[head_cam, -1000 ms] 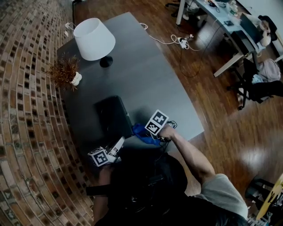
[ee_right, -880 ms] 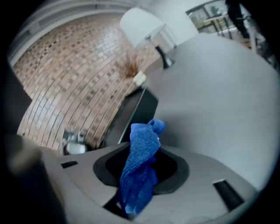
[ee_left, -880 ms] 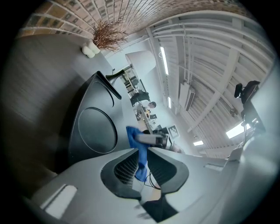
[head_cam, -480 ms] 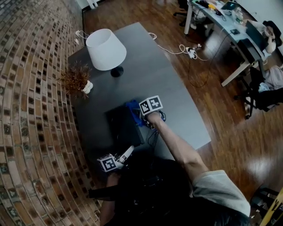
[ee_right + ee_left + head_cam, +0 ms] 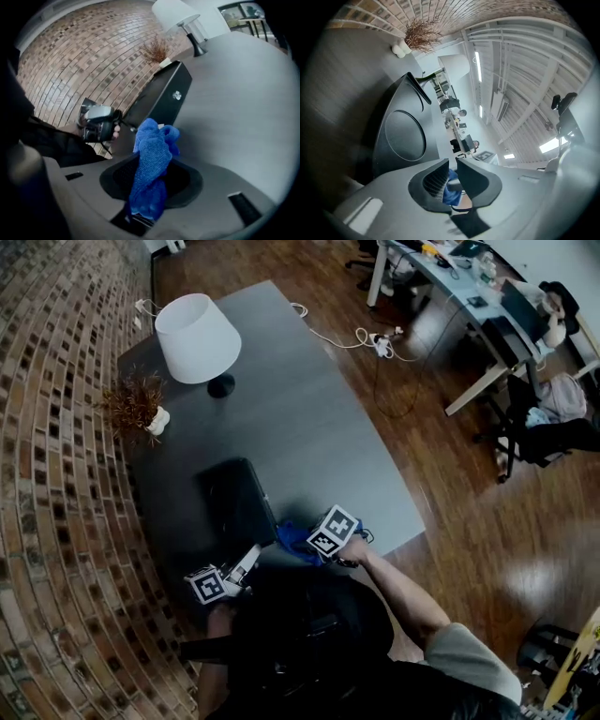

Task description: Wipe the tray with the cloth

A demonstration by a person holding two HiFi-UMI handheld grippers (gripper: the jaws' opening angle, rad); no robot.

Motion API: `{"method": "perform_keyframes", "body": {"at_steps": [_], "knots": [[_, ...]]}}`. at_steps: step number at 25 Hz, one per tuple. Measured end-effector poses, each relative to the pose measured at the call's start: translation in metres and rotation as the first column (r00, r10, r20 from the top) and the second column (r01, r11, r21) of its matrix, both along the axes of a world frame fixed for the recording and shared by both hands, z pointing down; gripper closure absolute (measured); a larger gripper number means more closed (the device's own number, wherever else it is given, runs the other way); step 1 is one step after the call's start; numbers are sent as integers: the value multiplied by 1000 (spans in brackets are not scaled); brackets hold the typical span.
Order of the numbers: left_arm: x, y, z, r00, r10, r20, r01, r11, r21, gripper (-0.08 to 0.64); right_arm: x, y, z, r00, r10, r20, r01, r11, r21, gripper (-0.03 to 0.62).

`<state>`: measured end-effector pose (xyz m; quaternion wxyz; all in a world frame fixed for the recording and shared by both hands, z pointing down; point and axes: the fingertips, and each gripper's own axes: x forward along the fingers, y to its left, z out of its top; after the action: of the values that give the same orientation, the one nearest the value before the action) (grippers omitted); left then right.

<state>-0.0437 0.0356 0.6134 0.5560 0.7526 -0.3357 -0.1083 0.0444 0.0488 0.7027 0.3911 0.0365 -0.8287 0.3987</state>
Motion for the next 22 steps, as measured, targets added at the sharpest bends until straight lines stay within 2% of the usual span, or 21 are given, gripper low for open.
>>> {"method": "perform_keyframes", "body": {"at_steps": [2, 4, 5, 7, 9, 10, 12, 14, 15, 17, 18, 20, 22], "knots": [[-1, 1, 3, 1000, 1, 19, -1, 1000, 3, 517, 30, -4, -1, 999, 49, -21, -48, 999, 14, 460], [-9, -1, -2, 999, -21, 41, 20, 999, 32, 517, 68, -37, -11, 982, 187, -36, -184, 980, 70, 459], [-13, -3, -11, 998, -39, 43, 36, 998, 59, 517, 90, -58, -19, 962, 269, -40, -263, 958, 112, 457], [-24, -7, -28, 994, -71, 78, 62, 992, 108, 517, 138, -98, -35, 906, 418, -64, -395, 892, 221, 454], [-38, -10, -33, 983, -98, 156, 75, 987, 143, 487, 181, -123, -41, 867, 484, -118, -419, 837, 353, 445], [-44, -13, -35, 977, -111, 179, 84, 985, 153, 483, 194, -128, -38, 867, 473, -158, -378, 829, 412, 440], [-48, -19, -38, 975, -129, 178, 102, 983, 155, 482, 203, -121, -19, 878, 397, -268, -233, 843, 484, 416], [-46, -23, -32, 978, -119, 171, 93, 984, 154, 460, 200, -113, -5, 872, 323, -367, -97, 849, 519, 347], [-43, -24, -28, 979, -105, 175, 79, 985, 151, 459, 196, -113, -8, 868, 307, -389, -54, 839, 542, 315], [-32, -27, -23, 982, -83, 172, 60, 989, 135, 448, 183, -122, -31, 862, 303, -406, 8, 793, 609, 220], [-28, -27, -22, 983, -76, 164, 55, 990, 129, 448, 173, -128, -46, 861, 302, -409, 41, 760, 648, 202], [-23, -26, -19, 987, -65, 146, 47, 991, 127, 448, 137, -137, -73, 882, 264, -389, 111, 686, 719, 202], [-20, -26, -20, 989, -57, 133, 40, 991, 130, 448, 80, -132, -86, 928, 149, -343, 181, 623, 761, 220]]}}
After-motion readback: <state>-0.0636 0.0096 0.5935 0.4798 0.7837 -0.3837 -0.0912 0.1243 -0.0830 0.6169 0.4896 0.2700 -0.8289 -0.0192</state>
